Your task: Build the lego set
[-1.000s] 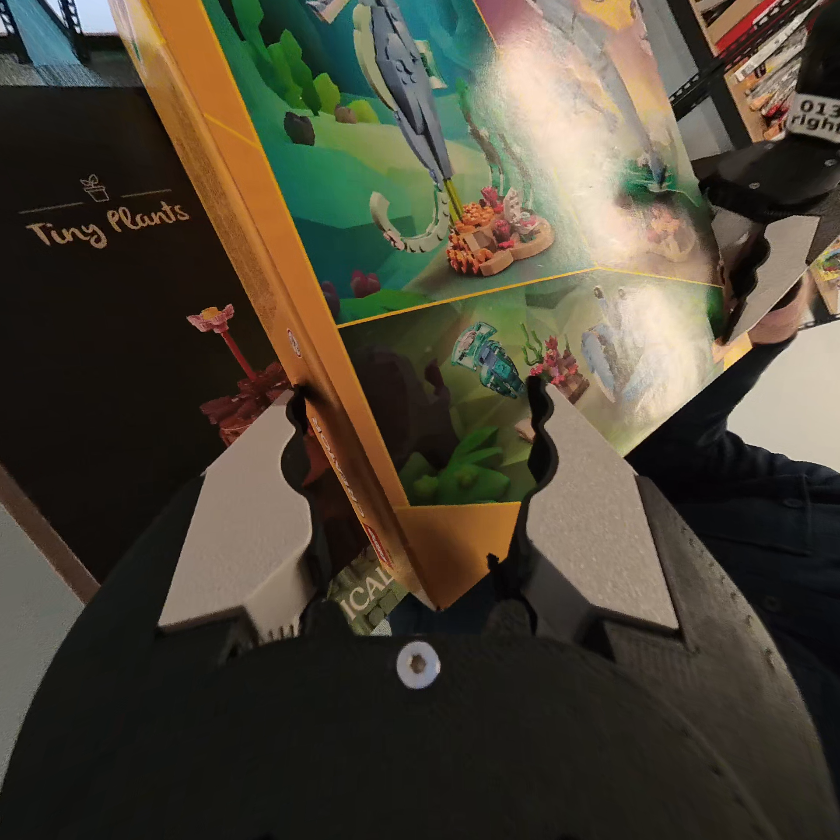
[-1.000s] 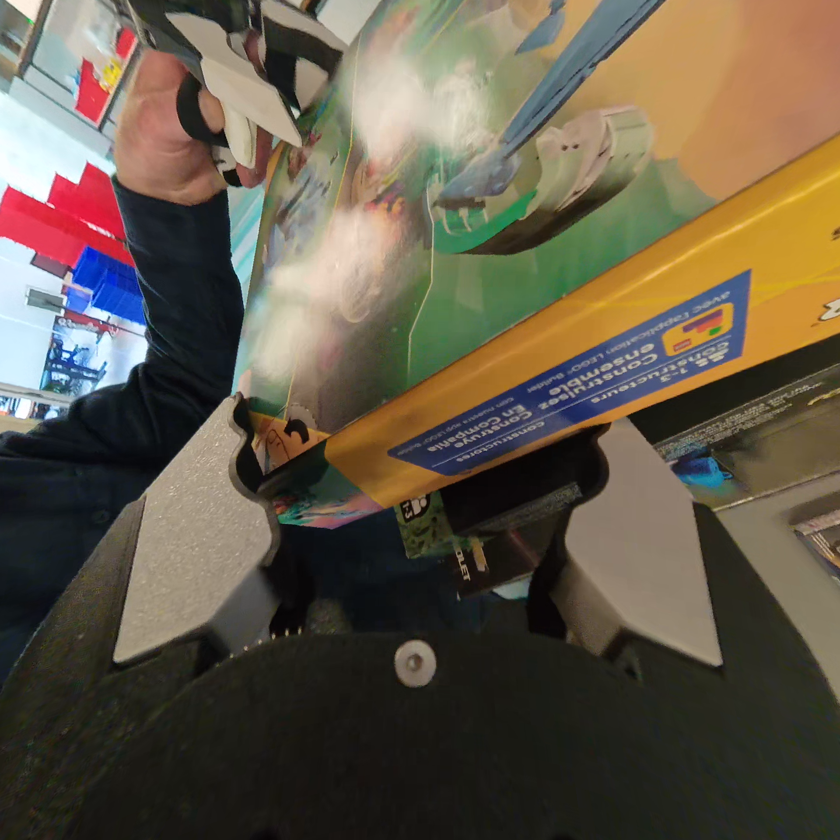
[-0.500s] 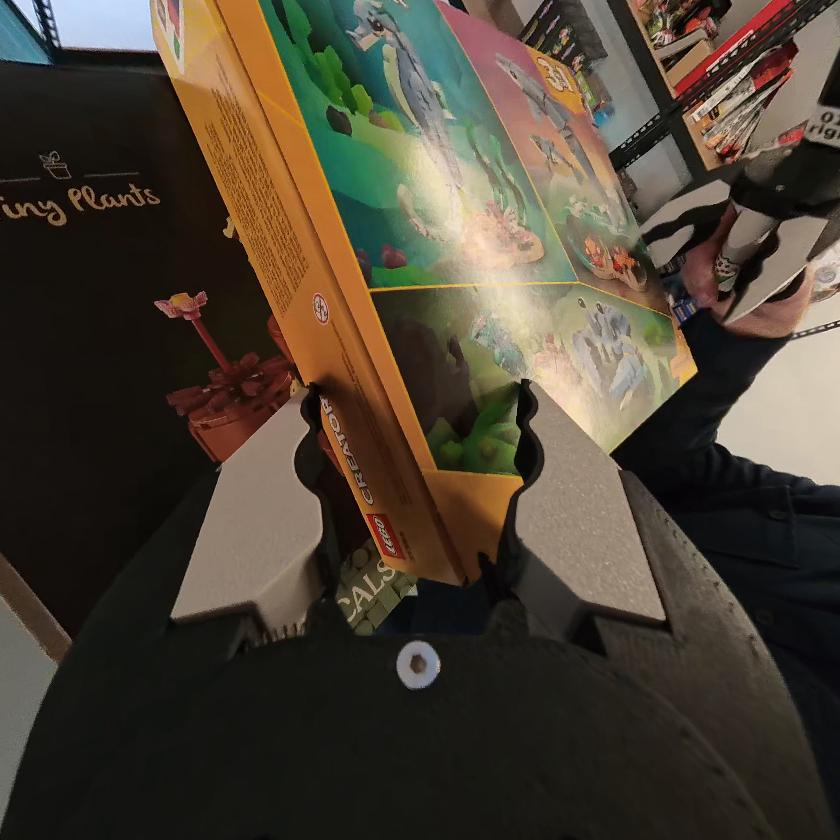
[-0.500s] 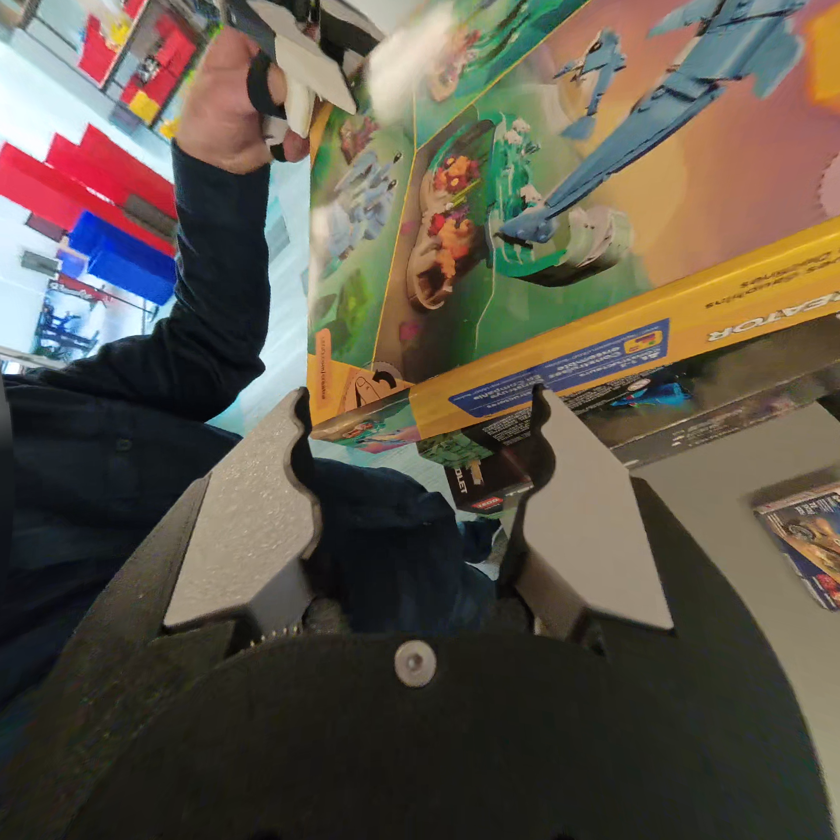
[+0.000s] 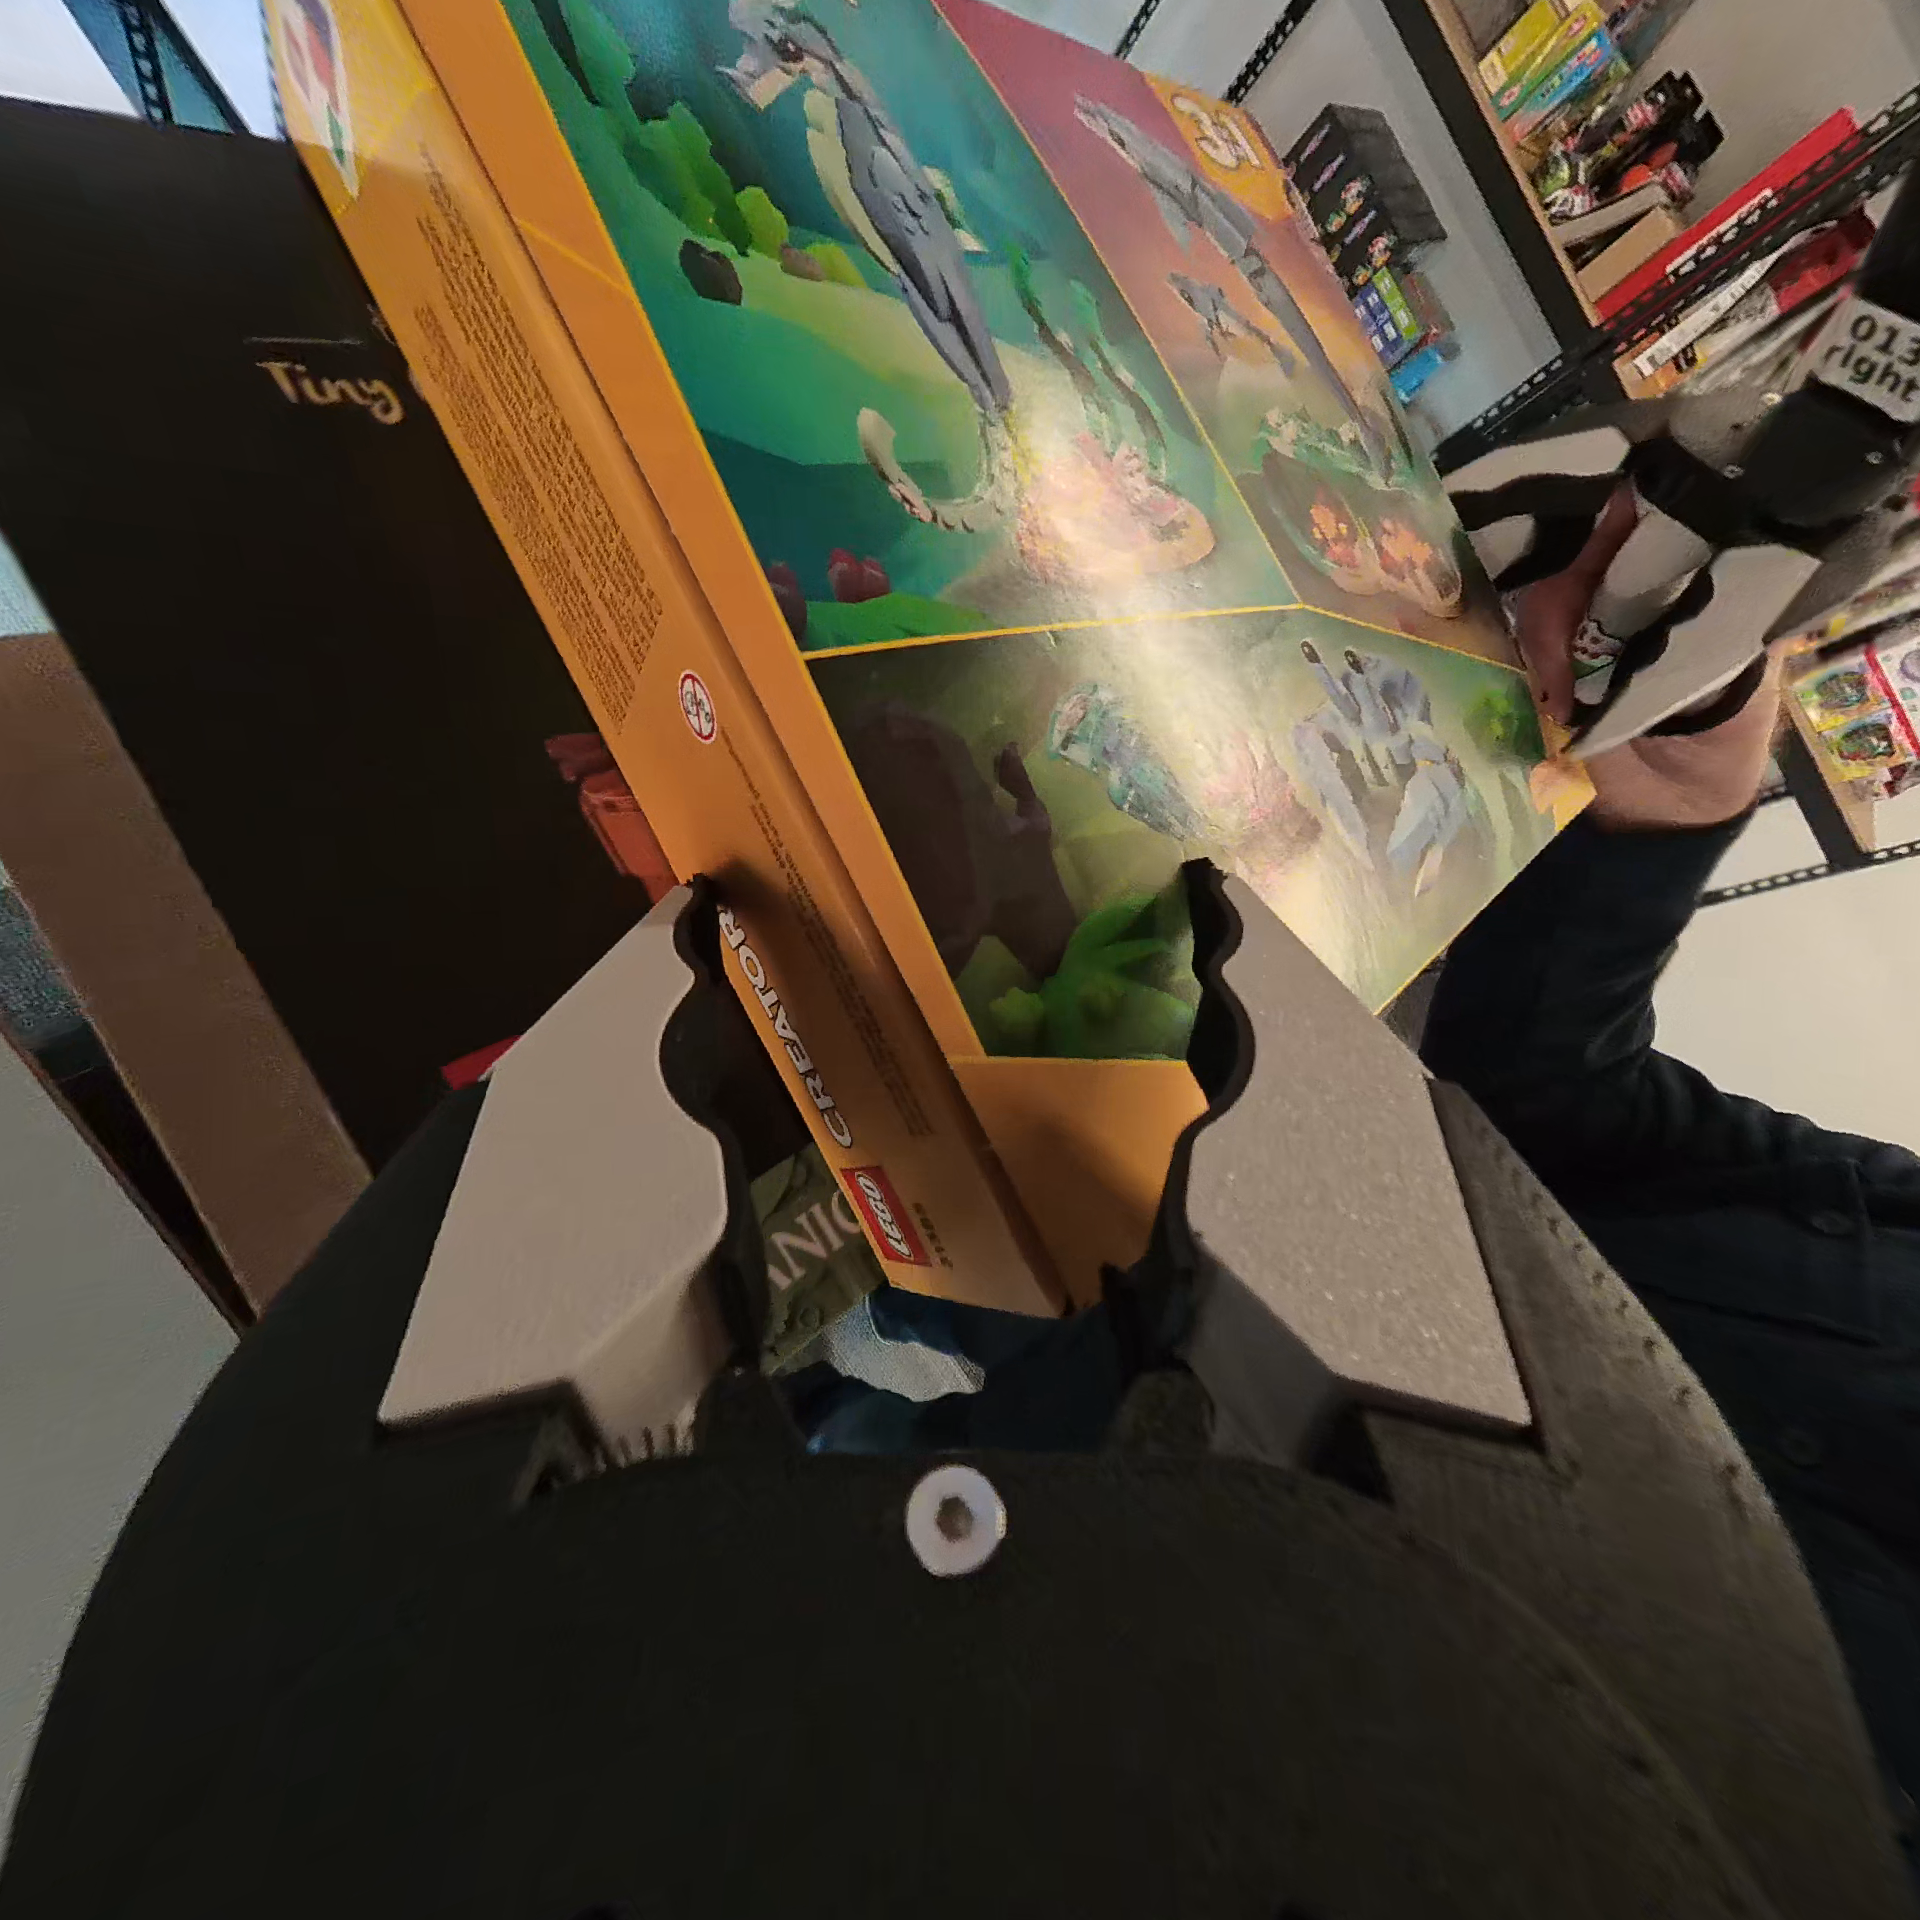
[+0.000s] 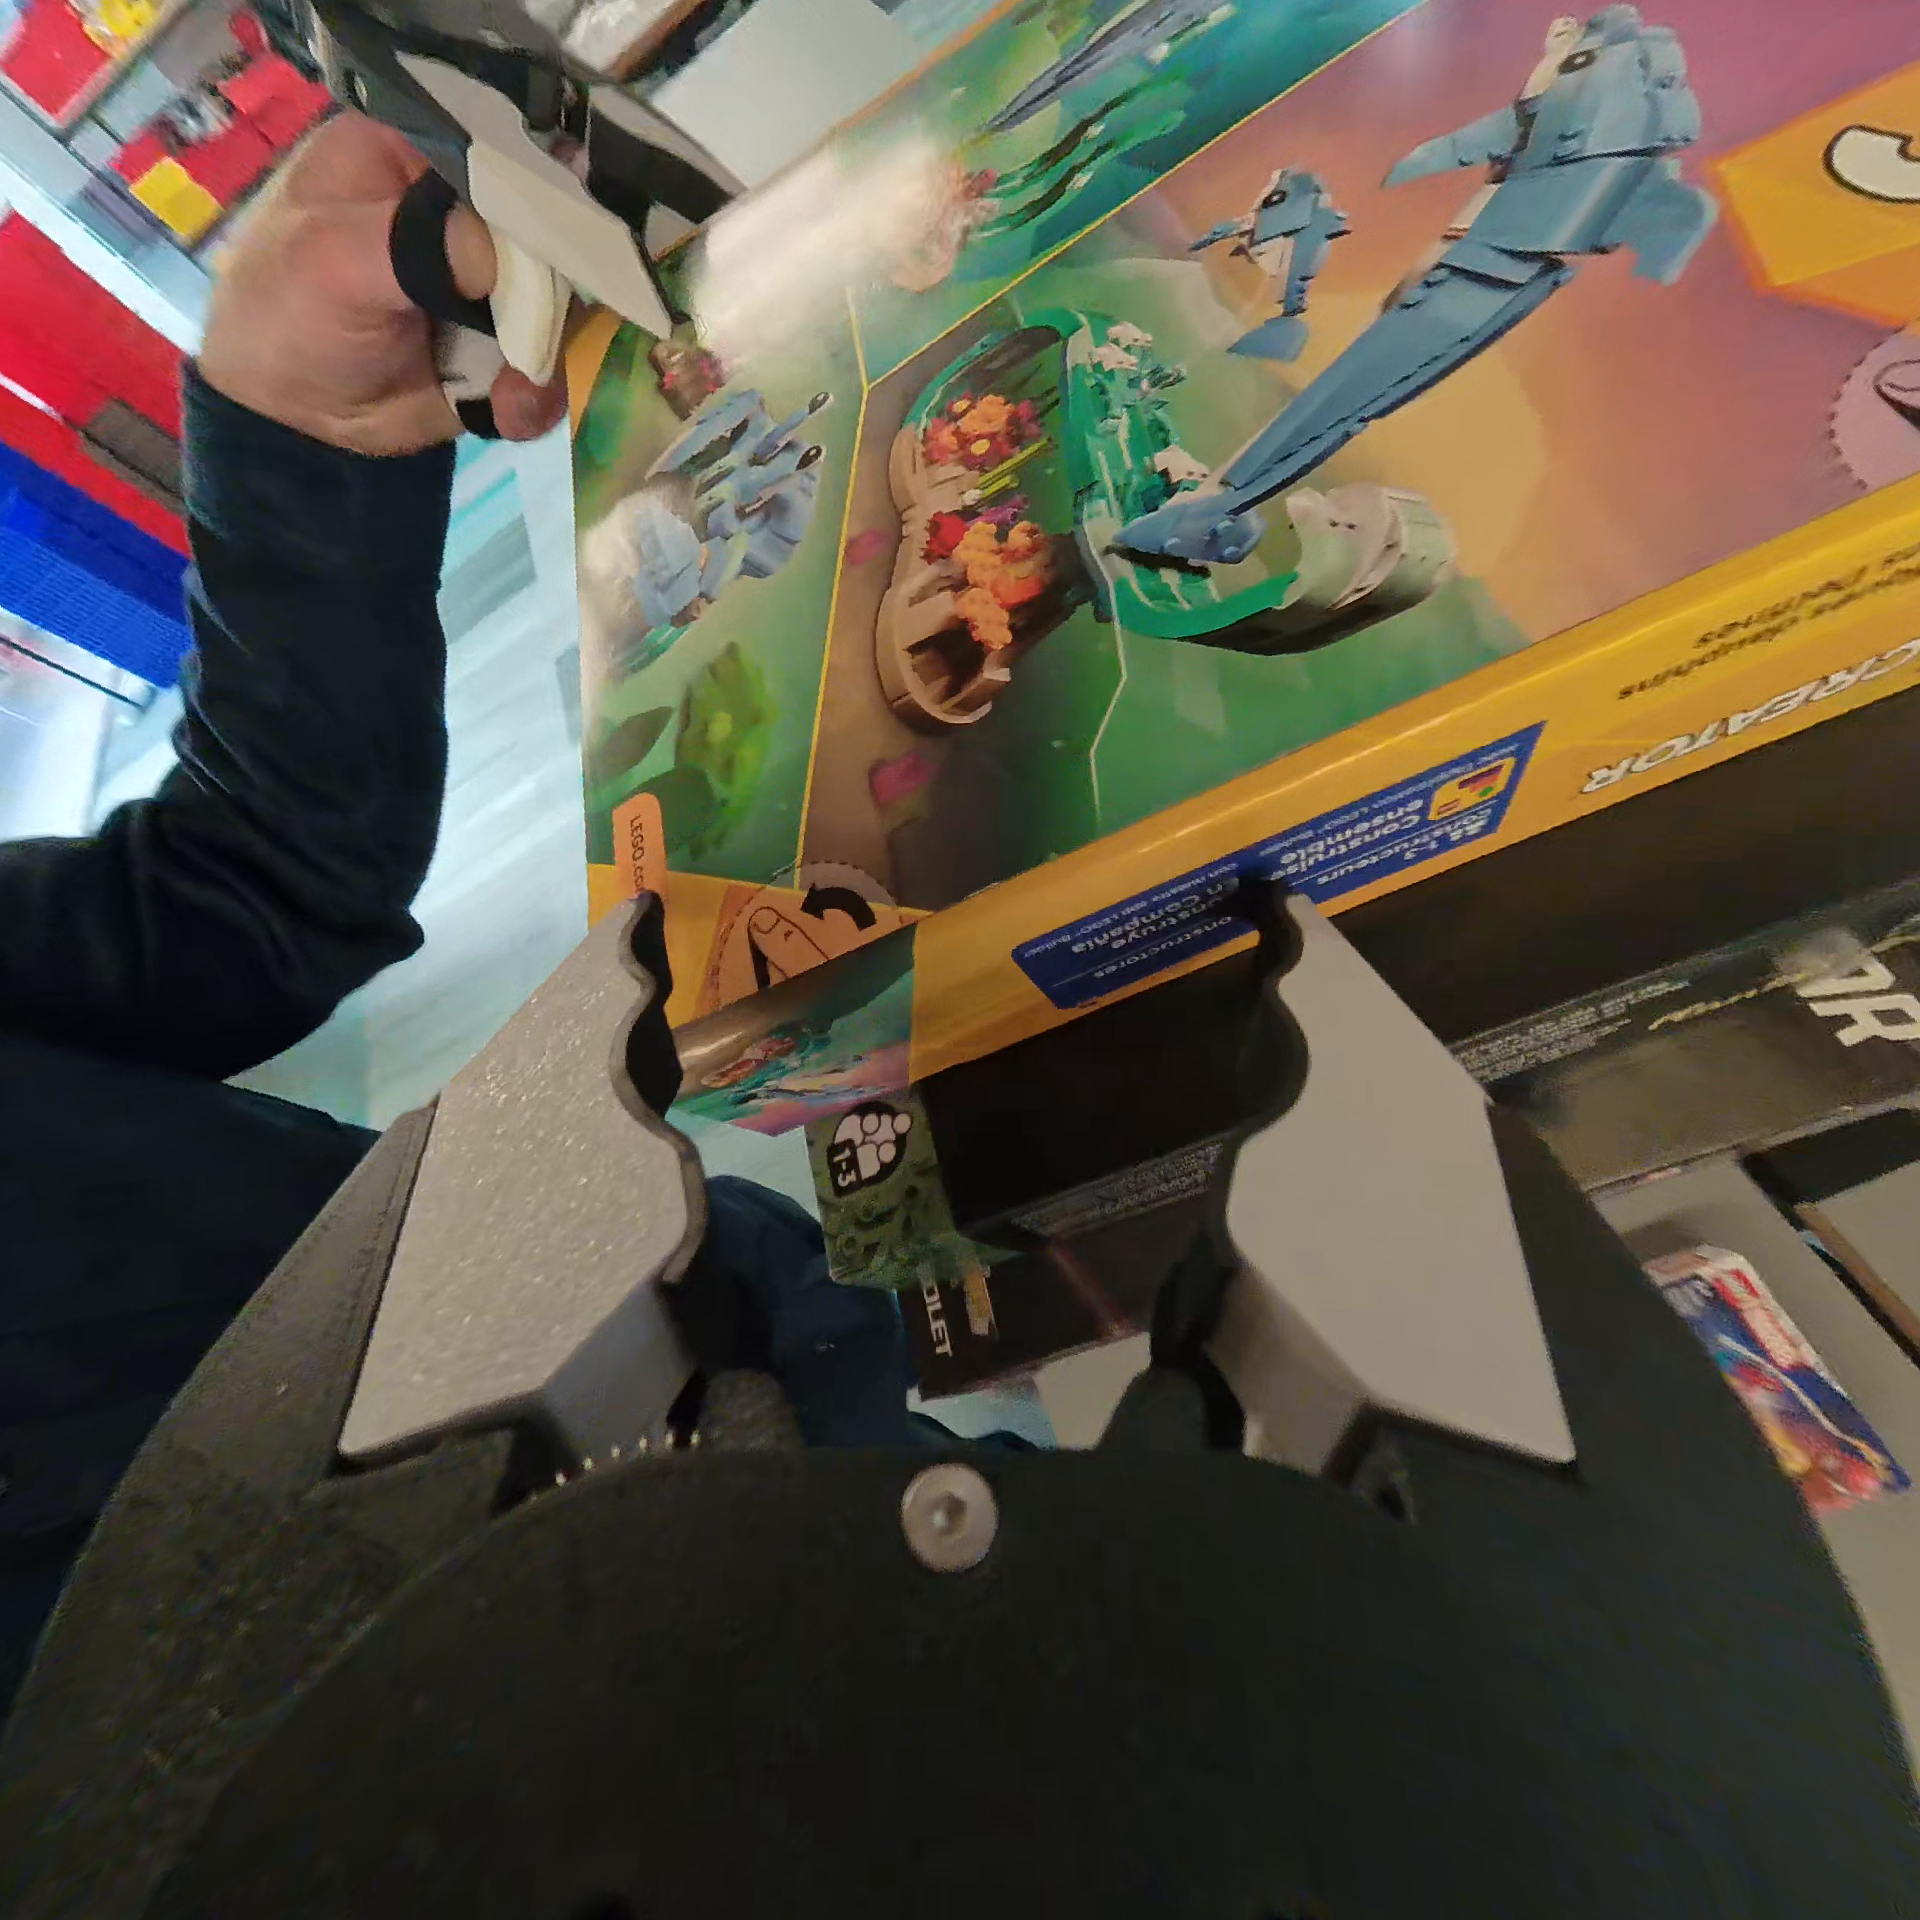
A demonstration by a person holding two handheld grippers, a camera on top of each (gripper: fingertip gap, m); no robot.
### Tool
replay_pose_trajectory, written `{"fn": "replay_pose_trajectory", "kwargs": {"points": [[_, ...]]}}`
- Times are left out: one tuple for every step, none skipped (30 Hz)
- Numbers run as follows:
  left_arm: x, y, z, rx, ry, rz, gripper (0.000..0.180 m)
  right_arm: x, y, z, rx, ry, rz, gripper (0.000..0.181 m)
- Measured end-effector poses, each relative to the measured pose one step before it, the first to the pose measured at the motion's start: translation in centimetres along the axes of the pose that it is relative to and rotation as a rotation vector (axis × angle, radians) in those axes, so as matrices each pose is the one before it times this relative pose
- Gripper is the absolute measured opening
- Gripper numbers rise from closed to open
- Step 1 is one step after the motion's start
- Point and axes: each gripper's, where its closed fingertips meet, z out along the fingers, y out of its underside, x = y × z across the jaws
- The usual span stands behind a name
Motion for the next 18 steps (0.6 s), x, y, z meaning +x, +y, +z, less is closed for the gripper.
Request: {"fn": "replay_pose_trajectory", "kwargs": {"points": [[0.056, 0.133, -0.133, -0.0013, 0.0018, -0.0016, 0.090, 0.023, -0.237, -0.050, 0.0180, -0.0231, 0.0214, 0.111], [0.184, 0.202, -0.142, -0.0065, 0.0000, 0.0063, 0.090, -0.019, -0.186, -0.114, 0.0187, -0.0215, 0.0145, 0.113], [0.237, 0.098, -0.155, -0.0013, -0.0005, 0.0064, 0.089, 0.094, -0.067, -0.172, 0.0150, -0.0070, 0.0064, 0.111], [0.188, 0.022, -0.079, 0.0042, -0.0015, 0.0066, 0.088, 0.083, 0.015, -0.178, 0.0097, -0.0012, 0.0047, 0.108], [0.103, 0.086, 0.041, -0.0029, -0.0003, 0.0100, 0.088, -0.038, 0.022, -0.134, 0.0073, -0.0057, 0.0004, 0.107], [0.015, -0.007, 0.071, -0.0001, 0.0056, 0.0015, 0.089, -0.048, -0.074, -0.115, 0.0110, -0.0052, -0.0019, 0.107], [-0.063, -0.142, -0.002, 0.0085, 0.0095, -0.0071, 0.090, 0.038, -0.053, -0.077, 0.0077, -0.0007, 0.0009, 0.106], [-0.115, -0.146, -0.039, 0.0090, 0.0096, -0.0090, 0.089, 0.049, -0.012, -0.022, 0.0040, -0.0004, 0.0009, 0.105], [-0.105, -0.100, -0.058, 0.0063, 0.0096, -0.0054, 0.090, -0.010, -0.027, -0.008, 0.0042, -0.0040, 0.0001, 0.105], [-0.052, -0.140, -0.077, 0.0105, 0.0119, -0.0050, 0.090, 0.000, -0.072, -0.047, 0.0074, -0.0028, 0.0001, 0.105], [-0.021, -0.175, -0.108, 0.0131, 0.0117, -0.0044, 0.090, 0.011, -0.130, -0.089, 0.0108, -0.0011, 0.0001, 0.104], [0.002, -0.131, -0.115, 0.0104, 0.0098, -0.0029, 0.090, -0.063, -0.067, -0.104, 0.0078, -0.0044, 0.0007, 0.104], [0.014, -0.173, -0.180, 0.0117, 0.0075, -0.0009, 0.090, -0.098, -0.067, -0.141, 0.0075, -0.0022, -0.0036, 0.104], [0.012, -0.258, -0.232, 0.0166, 0.0058, 0.0020, 0.090, -0.045, -0.155, -0.192, 0.0114, 0.0047, -0.0083, 0.104], [0.056, -0.318, -0.266, 0.0193, 0.0071, 0.0027, 0.089, -0.023, -0.141, -0.210, 0.0097, 0.0049, -0.0055, 0.104], [0.107, -0.260, -0.240, 0.0152, 0.0093, 0.0044, 0.088, -0.046, -0.119, -0.216, 0.0080, 0.0009, -0.0013, 0.104], [0.098, -0.190, -0.172, 0.0098, 0.0071, 0.0042, 0.088, -0.013, -0.111, -0.213, 0.0077, 0.0017, -0.0001, 0.105], [0.072, -0.195, -0.135, 0.0100, 0.0035, 0.0070, 0.089, 0.026, -0.156, -0.232, 0.0105, 0.0056, -0.0054, 0.106]]}}
